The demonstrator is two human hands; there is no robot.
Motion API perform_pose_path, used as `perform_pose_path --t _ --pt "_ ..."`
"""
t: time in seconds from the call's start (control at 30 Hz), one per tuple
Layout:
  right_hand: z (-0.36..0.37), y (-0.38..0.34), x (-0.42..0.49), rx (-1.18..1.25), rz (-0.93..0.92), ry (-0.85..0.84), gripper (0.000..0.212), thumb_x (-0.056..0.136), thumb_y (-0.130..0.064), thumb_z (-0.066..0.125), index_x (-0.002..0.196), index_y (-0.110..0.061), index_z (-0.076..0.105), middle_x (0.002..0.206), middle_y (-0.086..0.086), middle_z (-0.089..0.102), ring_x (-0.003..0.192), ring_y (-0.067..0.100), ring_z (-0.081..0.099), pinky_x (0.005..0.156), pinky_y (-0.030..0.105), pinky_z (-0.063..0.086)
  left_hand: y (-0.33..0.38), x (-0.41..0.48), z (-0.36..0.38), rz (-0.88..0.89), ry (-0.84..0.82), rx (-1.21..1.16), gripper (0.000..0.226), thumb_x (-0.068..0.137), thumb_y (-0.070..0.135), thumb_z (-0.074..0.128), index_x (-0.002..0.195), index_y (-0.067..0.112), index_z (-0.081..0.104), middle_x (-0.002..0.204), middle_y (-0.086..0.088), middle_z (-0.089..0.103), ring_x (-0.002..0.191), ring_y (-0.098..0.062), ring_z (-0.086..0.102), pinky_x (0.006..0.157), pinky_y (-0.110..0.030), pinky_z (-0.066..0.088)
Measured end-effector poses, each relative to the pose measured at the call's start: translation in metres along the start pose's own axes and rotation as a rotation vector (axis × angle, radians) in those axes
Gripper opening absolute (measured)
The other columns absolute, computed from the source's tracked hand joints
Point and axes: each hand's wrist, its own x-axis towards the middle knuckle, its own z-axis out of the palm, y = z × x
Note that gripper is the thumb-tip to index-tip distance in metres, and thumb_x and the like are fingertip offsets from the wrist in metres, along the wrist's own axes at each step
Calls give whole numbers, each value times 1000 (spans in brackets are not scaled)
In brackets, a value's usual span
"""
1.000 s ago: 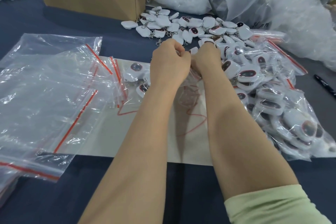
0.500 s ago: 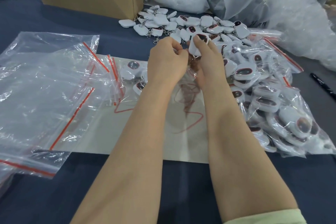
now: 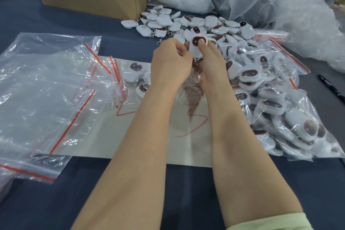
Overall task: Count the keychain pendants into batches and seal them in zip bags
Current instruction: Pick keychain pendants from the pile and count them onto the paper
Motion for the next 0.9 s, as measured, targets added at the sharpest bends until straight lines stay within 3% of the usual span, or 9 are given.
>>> perform_pose_path --t 0.07,0.2,0.37,0.47,0.53,0.63,0.73,0.83,0.9 --pt "0 0 0 -2 -14 19 28 101 -16 44 118 0 61 105 12 71 102 27 66 91 37 53 0 0 0 1 0 -3 14 85 14 52 94 16 63 74 9 58 69 -10 56 64 -22 40" --pt "-1 2 1 -39 -7 -55 19 99 -6 45 93 -10 63 93 7 69 78 17 66 64 24 53 0 -1 0 -5 4 -15 16 85 15 52 95 15 64 75 8 58 75 -14 58 68 -23 43" --pt "-2 -4 1 -78 -53 -61 26 95 6 43 118 7 56 112 23 65 96 29 63 80 33 53 0 0 -1 -9 7 -39 16 86 16 52 96 14 64 82 3 62 78 -16 59 69 -24 45" --pt "0 -16 1 -149 -113 -57 26 94 4 47 120 5 51 108 20 64 84 21 66 67 24 55 0 0 0 -10 9 -52 16 87 16 51 96 14 64 82 2 62 77 -17 59 68 -24 42" --pt "4 -26 0 -266 -160 -61 23 93 -4 55 114 -3 46 98 13 63 71 12 65 57 19 50 1 1 -1 -20 16 -89 15 86 16 52 96 14 63 85 -1 65 74 -19 59 67 -24 43" --pt "4 -40 -4 -576 -207 -81 16 89 -16 63 100 -13 52 86 8 64 71 15 68 66 28 54 4 1 -6 -34 82 -191 7 85 13 53 90 17 57 84 -2 65 74 -20 61 67 -26 46" --pt "-1 -53 -12 -740 -200 -178 11 84 -17 67 78 -14 58 55 0 60 40 7 55 46 14 42 9 1 -11 -1 174 -274 12 85 11 53 87 21 48 76 0 62 75 -21 61 69 -28 46" --pt "-1 -56 -17 -833 -190 -256 14 80 -12 64 66 -13 62 49 -3 61 44 8 56 50 17 46 14 0 -14 78 176 -202 9 85 11 52 89 19 50 71 8 57 74 -16 57 66 -22 42" --pt "3 -55 -18 -838 -184 -336 16 82 -3 55 75 -4 69 54 0 60 52 11 57 61 23 52 18 -1 -15 139 150 -123 8 85 11 52 88 19 53 70 11 55 75 -12 54 63 -18 39"
